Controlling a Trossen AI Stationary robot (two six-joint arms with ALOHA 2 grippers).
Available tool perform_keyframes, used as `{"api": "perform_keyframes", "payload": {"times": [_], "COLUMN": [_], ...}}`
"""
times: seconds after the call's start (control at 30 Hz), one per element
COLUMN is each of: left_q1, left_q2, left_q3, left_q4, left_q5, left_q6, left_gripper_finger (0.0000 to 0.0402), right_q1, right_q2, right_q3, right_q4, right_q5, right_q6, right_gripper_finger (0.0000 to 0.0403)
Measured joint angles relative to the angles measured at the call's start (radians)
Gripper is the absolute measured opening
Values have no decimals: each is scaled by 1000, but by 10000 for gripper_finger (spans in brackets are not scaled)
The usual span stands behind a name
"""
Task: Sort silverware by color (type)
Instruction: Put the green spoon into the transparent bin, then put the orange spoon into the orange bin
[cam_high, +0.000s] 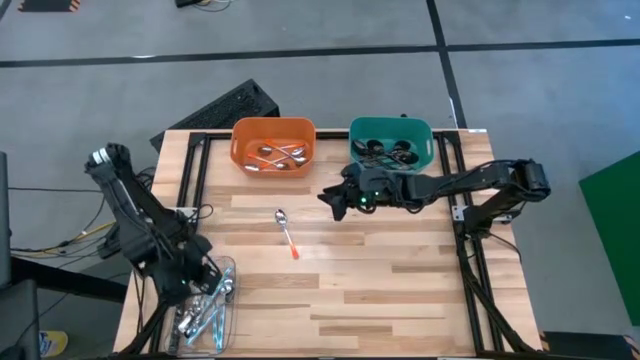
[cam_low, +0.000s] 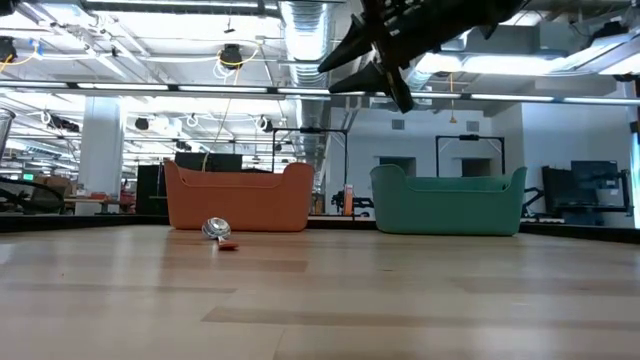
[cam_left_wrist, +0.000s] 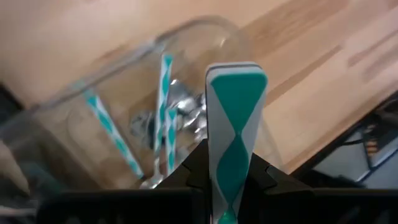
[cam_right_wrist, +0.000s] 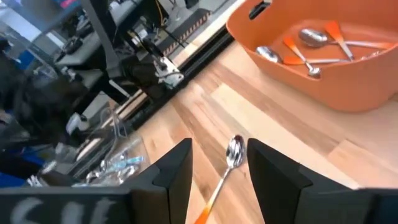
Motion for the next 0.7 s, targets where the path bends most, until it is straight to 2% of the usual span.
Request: {"api": "perform_keyframes", "payload": {"times": [0.07, 0.23, 0.47, 0.6, 0.7], "left_q1": [-5, -10, -9, 14, 43], "left_q2": [25, 64, 47, -13, -80], "left_q3": [-18, -57, -96, -96, -96], "left_q4": [31, 102, 157, 155, 155], "left_q5": [34, 44, 76, 36, -55], "left_q6": [-1, -2, 11, 50, 91], "left_gripper_finger": [25, 40, 113, 152, 166], "right_q1": [-2, 2, 36, 47, 48], "right_q2": [0, 0, -1, -1, 26], "right_q3": [0, 0, 0, 0, 1], "right_q4": [7, -24, -71, -140, -170], "right_q5": [0, 0, 0, 0, 1], "right_q6": [1, 31, 45, 117, 150], "right_gripper_finger": [174, 175, 177, 177, 175]}}
